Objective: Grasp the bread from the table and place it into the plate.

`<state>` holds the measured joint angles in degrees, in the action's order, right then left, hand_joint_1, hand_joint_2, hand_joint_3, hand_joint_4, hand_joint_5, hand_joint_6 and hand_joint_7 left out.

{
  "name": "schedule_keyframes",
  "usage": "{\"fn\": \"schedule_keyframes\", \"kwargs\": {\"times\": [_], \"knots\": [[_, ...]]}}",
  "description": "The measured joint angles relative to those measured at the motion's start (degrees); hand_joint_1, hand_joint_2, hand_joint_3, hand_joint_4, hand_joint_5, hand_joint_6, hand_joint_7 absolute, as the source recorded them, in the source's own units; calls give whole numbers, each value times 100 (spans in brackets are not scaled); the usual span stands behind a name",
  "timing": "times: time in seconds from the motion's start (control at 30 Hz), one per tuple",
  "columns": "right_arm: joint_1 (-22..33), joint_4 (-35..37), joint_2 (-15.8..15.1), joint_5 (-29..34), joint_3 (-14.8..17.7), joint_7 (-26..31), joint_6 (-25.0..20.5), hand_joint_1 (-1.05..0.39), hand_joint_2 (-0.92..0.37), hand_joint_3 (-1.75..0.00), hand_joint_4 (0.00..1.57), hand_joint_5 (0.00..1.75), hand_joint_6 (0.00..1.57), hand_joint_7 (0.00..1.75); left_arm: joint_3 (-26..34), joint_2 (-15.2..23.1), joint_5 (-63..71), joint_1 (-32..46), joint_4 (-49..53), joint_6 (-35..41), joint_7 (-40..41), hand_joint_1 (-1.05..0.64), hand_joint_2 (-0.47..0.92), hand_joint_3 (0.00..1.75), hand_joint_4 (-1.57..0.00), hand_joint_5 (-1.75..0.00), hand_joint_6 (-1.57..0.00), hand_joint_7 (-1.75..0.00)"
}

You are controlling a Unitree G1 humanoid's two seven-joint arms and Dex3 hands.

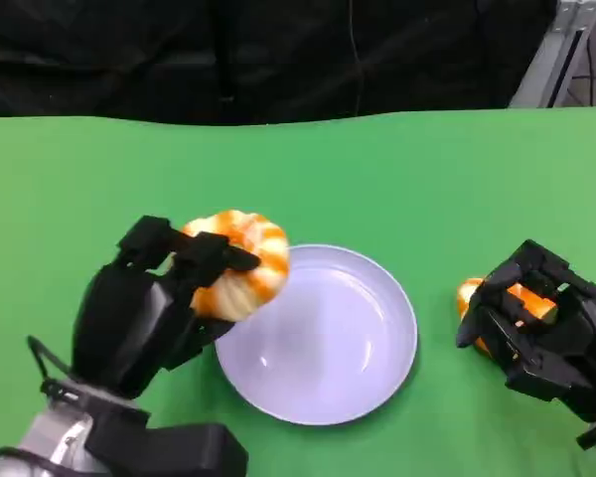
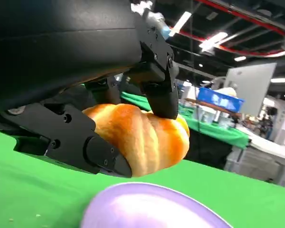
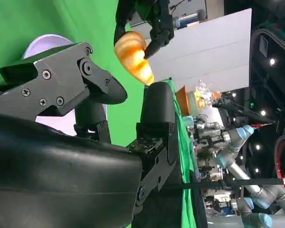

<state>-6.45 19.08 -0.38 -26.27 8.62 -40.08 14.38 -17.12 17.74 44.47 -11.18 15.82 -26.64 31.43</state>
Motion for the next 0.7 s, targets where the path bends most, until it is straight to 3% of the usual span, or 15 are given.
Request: {"fn": "schedule_keyframes", "kwargs": {"times": [0.2, 0.4, 0.7], "knots": [[5, -11, -1, 2, 1, 17, 0, -2, -62, -100, 48, 174, 53, 134, -57, -43, -2, -32, 28, -16, -64, -1, 92, 3, -49, -127, -62, -106], [1, -46, 21, 30, -28, 49, 0, -2, -61, -102, 48, 175, 52, 135, -413, -408, 41, -483, 366, -105, -75, -5, 92, 3, -50, -126, -64, -103], [4, -87, 20, 30, -29, 101, 0, -3, -60, -103, 48, 175, 52, 136, -514, -449, 40, -588, 481, -132, -115, -7, 92, 3, -50, -125, -63, -104]]}}
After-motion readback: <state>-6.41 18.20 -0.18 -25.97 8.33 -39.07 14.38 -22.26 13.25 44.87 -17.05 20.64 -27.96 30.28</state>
